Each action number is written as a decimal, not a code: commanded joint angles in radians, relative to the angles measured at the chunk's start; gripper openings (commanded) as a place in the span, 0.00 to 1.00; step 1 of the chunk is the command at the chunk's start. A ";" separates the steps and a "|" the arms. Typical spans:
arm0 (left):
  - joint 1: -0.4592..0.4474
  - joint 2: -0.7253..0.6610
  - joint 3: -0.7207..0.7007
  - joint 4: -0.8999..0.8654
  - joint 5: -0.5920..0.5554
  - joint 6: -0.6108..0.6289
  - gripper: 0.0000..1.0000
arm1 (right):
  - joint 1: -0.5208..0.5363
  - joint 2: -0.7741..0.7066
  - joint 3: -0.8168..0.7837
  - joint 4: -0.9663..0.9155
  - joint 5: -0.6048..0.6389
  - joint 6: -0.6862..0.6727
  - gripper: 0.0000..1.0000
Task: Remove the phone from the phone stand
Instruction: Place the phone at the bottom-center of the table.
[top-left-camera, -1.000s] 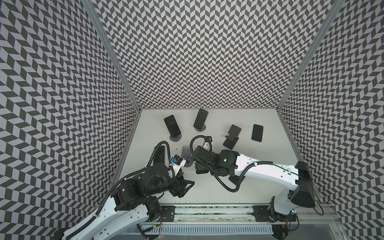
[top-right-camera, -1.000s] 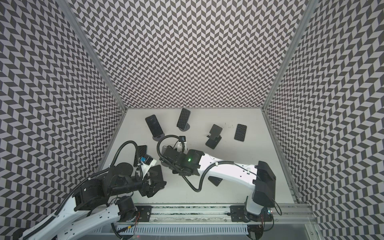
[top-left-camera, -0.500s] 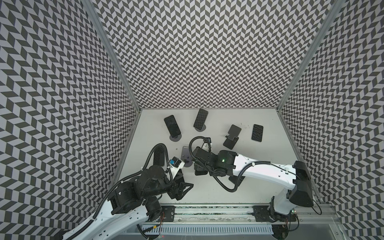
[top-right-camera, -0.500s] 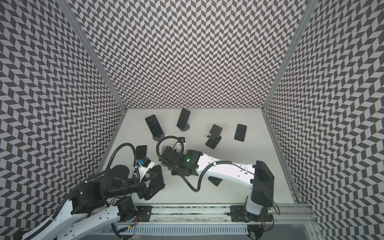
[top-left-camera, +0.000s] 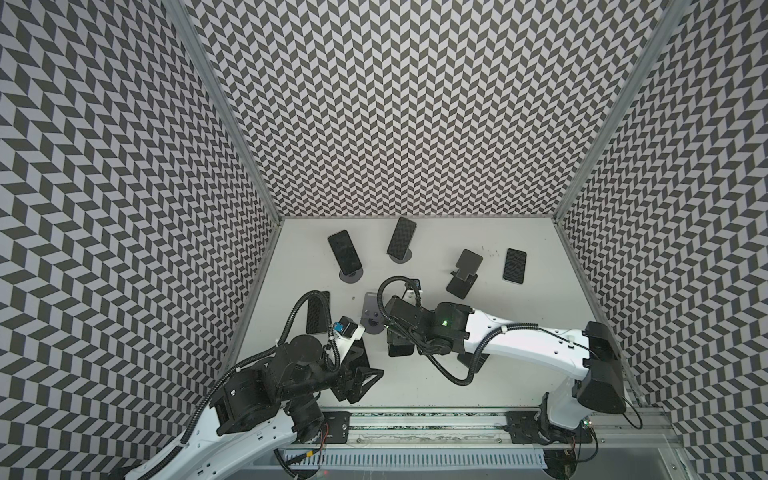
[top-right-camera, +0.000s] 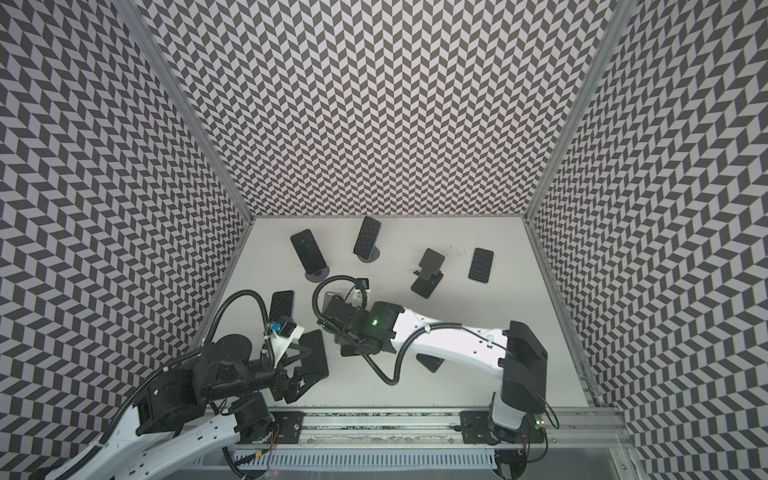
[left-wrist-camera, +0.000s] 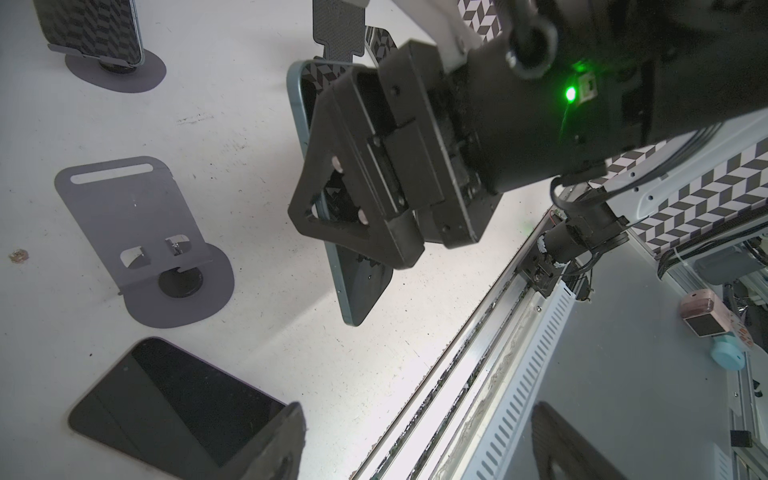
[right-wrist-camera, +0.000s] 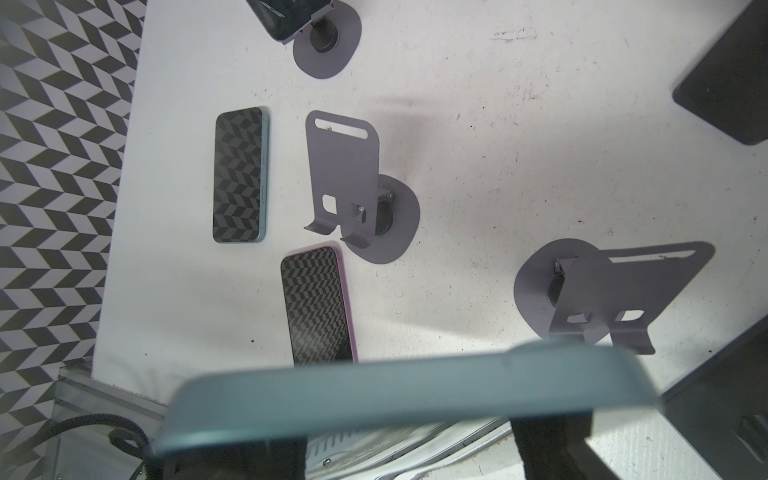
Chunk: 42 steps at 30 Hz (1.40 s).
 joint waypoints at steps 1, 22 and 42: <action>-0.001 -0.011 -0.013 -0.014 0.000 0.013 0.86 | 0.006 0.017 0.016 0.042 -0.008 0.023 0.56; -0.002 -0.013 -0.021 0.000 0.033 0.050 0.88 | 0.001 0.003 -0.044 0.050 -0.012 0.019 0.56; -0.001 -0.025 -0.023 0.001 0.029 0.047 0.88 | -0.003 0.003 -0.093 0.064 -0.045 0.006 0.55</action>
